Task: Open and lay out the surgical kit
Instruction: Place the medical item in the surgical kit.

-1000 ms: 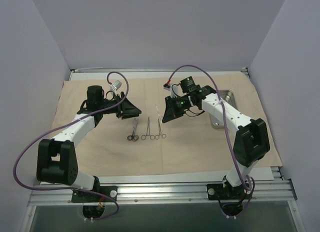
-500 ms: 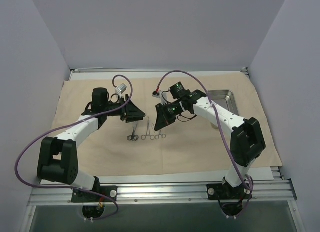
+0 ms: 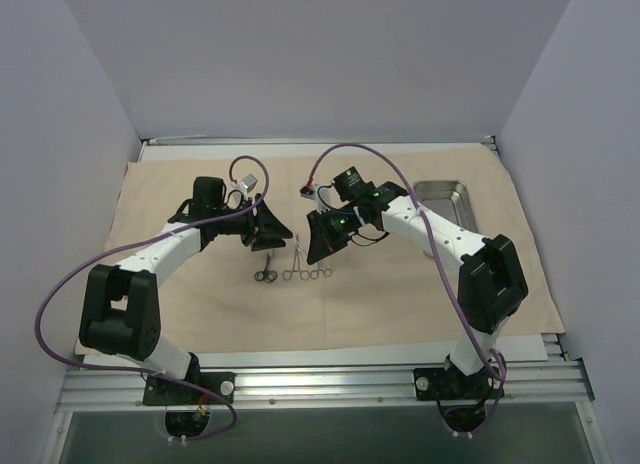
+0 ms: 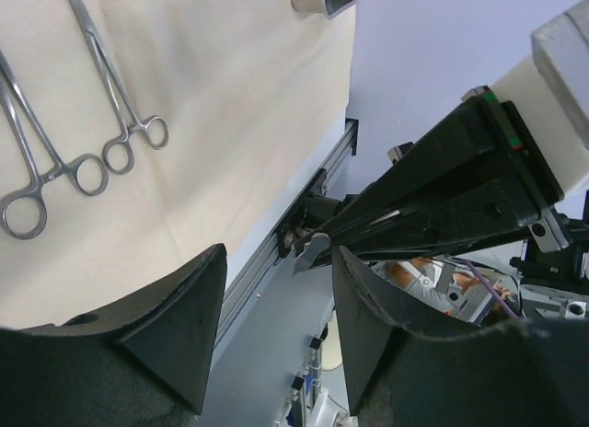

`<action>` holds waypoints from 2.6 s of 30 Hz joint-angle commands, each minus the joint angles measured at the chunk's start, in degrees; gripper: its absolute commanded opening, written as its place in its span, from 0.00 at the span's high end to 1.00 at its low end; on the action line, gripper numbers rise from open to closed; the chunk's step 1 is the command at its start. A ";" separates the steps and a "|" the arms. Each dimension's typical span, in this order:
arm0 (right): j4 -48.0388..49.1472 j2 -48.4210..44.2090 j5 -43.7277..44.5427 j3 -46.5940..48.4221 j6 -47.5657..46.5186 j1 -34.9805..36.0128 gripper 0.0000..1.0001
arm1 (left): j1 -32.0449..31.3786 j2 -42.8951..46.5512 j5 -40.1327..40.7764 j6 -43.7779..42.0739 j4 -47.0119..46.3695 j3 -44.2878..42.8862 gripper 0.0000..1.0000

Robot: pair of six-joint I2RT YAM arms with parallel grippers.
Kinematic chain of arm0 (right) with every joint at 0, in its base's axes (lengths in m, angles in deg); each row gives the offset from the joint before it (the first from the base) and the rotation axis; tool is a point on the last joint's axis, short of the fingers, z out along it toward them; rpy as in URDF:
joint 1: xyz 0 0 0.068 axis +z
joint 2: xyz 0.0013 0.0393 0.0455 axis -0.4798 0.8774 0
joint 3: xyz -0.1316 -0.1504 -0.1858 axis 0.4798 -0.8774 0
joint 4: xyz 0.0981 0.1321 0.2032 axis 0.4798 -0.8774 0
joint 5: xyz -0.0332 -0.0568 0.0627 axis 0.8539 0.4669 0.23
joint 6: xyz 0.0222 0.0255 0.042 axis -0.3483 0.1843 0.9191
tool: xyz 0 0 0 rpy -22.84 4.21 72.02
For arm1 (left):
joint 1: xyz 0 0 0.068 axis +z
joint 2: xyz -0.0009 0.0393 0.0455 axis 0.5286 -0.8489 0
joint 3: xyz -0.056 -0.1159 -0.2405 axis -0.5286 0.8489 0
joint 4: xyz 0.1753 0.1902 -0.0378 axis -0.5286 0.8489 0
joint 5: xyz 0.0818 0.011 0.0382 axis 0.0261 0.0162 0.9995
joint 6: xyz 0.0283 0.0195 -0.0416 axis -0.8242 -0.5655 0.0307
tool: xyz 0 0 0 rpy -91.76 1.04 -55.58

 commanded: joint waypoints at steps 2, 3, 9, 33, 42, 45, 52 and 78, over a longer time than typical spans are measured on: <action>-2.31 -0.14 2.25 3.31 -0.55 1.44 1.00 | -0.23 -1.29 1.56 -2.10 5.63 -4.54 0.42; -2.75 0.03 3.04 3.66 -0.81 1.61 1.00 | -0.23 -1.38 1.56 -1.84 5.99 -4.80 0.42; -4.34 1.70 5.41 6.47 -1.16 2.49 1.00 | -0.58 -1.91 2.18 -0.87 7.48 -6.91 0.42; -8.12 5.84 14.11 13.68 -1.17 5.83 1.00 | -1.73 -6.91 3.76 -1.57 14.25 -13.59 0.98; -10.23 3.11 19.23 17.19 13.05 0.48 0.21 | 0.29 -3.93 6.74 -1.48 6.01 -11.93 0.98; -6.38 3.37 8.91 17.99 19.57 -1.99 0.00 | 0.74 -3.05 5.70 0.61 -2.57 -11.31 0.98; -4.17 4.87 -1.43 21.60 16.69 -2.43 0.00 | 0.91 -3.58 -3.78 10.88 -20.79 -11.40 0.98; 13.50 -3.66 -19.80 6.74 19.32 -4.63 0.76 | 0.82 2.49 -12.32 19.78 -37.08 -1.81 0.98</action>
